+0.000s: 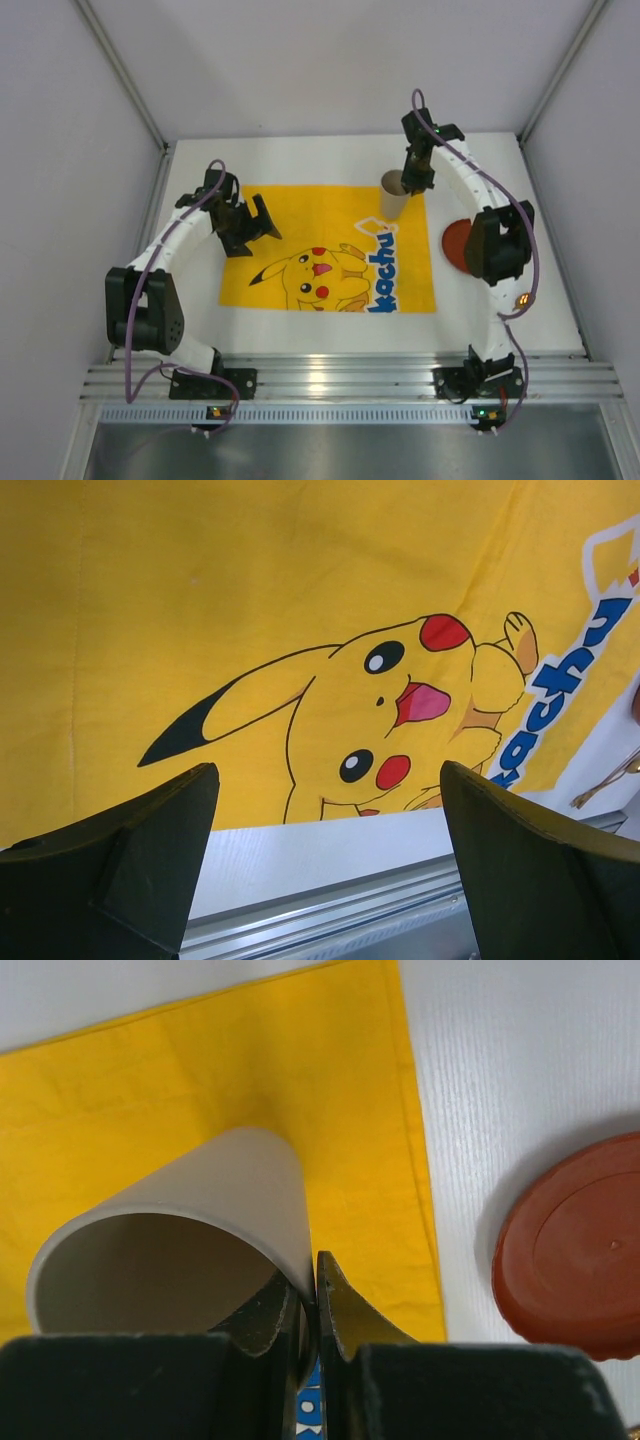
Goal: Set the dinner table for one person
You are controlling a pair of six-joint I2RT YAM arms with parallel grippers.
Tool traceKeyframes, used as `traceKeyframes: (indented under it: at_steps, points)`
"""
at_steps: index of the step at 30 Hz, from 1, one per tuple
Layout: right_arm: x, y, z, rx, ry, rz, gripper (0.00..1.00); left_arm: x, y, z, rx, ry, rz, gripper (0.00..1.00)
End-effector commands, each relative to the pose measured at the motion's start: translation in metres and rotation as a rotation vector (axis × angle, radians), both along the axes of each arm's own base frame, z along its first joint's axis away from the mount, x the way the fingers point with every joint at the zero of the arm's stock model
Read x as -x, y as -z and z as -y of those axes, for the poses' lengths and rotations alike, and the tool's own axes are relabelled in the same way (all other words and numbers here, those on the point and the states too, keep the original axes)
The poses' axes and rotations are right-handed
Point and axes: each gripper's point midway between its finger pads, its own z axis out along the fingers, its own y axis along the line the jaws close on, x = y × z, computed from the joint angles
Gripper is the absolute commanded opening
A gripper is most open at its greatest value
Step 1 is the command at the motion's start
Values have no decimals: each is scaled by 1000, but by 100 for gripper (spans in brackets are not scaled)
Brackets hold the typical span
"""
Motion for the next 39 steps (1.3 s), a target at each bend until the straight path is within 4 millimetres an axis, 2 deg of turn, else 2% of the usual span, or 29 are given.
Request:
traceKeyframes:
  at_steps: [1, 9, 11, 12, 13, 14, 15, 16, 17, 18, 20, 21, 23, 24, 25, 26, 27, 28, 29, 30, 31, 32, 33, 34, 35, 36, 37, 38, 39]
  points:
    - [-18, -6, 9, 32, 51, 57, 0, -5, -12, 1, 5, 26, 52, 97]
    - [-11, 8, 0, 61, 21, 51, 0, -5, -13, 2, 12, 36, 50, 97]
    - [-9, 4, -2, 54, 15, 61, 12, -5, -12, 4, 19, 38, 46, 97]
    - [-8, -4, -1, 48, 14, 76, 22, -5, -13, 5, 24, 41, 48, 98]
    - [-8, -10, -1, 46, 10, 87, 43, -6, -15, 7, 29, 49, 60, 98]
    - [-7, -16, 0, 46, 5, 100, 54, -6, -16, 10, 34, 59, 65, 98]
    - [-8, -34, 0, 39, 6, 137, 62, -7, -18, 13, 33, 71, 80, 98]
    - [-9, -43, 2, 36, 8, 155, 73, -9, -24, 20, 25, 97, 103, 98]
    - [-7, -52, 4, 37, 4, 163, 77, -9, -26, 24, 20, 108, 110, 98]
    - [-8, -72, 6, 32, 10, 207, 80, -10, -28, 29, 23, 124, 118, 98]
    - [-2, -92, 13, 38, 15, 227, 83, -13, -36, 50, 41, 181, 148, 98]
    - [1, -116, 16, 28, 22, 272, 84, -14, -39, 58, 46, 201, 161, 98]
    - [12, -135, 30, 30, 46, 291, 84, -16, -50, 91, 72, 282, 207, 98]
    - [23, -156, 39, 21, 62, 330, 85, -17, -55, 105, 81, 313, 230, 98]
    - [30, -164, 49, 24, 83, 341, 84, -13, -58, 132, 94, 379, 244, 98]
    - [40, -169, 56, 25, 96, 344, 84, -13, -59, 147, 104, 409, 252, 98]
    - [58, -180, 66, 23, 110, 365, 84, -13, -62, 165, 119, 444, 271, 98]
    - [68, -182, 75, 31, 129, 360, 84, -11, -60, 196, 130, 497, 265, 98]
    - [79, -184, 81, 33, 143, 361, 84, -10, -58, 213, 136, 524, 264, 98]
    - [100, -188, 91, 46, 162, 373, 84, -2, -36, 239, 130, 577, 215, 98]
    - [111, -188, 97, 53, 177, 372, 85, -7, -52, 261, 153, 597, 253, 98]
    - [122, -186, 103, 60, 193, 368, 86, -8, -49, 276, 152, 613, 250, 98]
    - [142, -178, 111, 77, 209, 359, 87, -1, -28, 297, 135, 648, 211, 98]
    - [153, -170, 117, 81, 227, 340, 89, -10, -44, 309, 125, 641, 246, 98]
    - [162, -159, 120, 70, 249, 315, 89, -12, -44, 317, 112, 640, 248, 98]
    - [180, -131, 119, 42, 244, 244, 89, -15, -35, 322, 92, 637, 229, 97]
    - [184, -118, 122, 18, 264, 230, 88, -18, -48, 327, 100, 621, 249, 96]
    - [196, -84, 121, 7, 258, 150, 87, -22, -47, 325, 81, 599, 256, 96]
    - [202, -74, 111, -52, 232, 139, 86, -25, -49, 321, 71, 584, 265, 95]
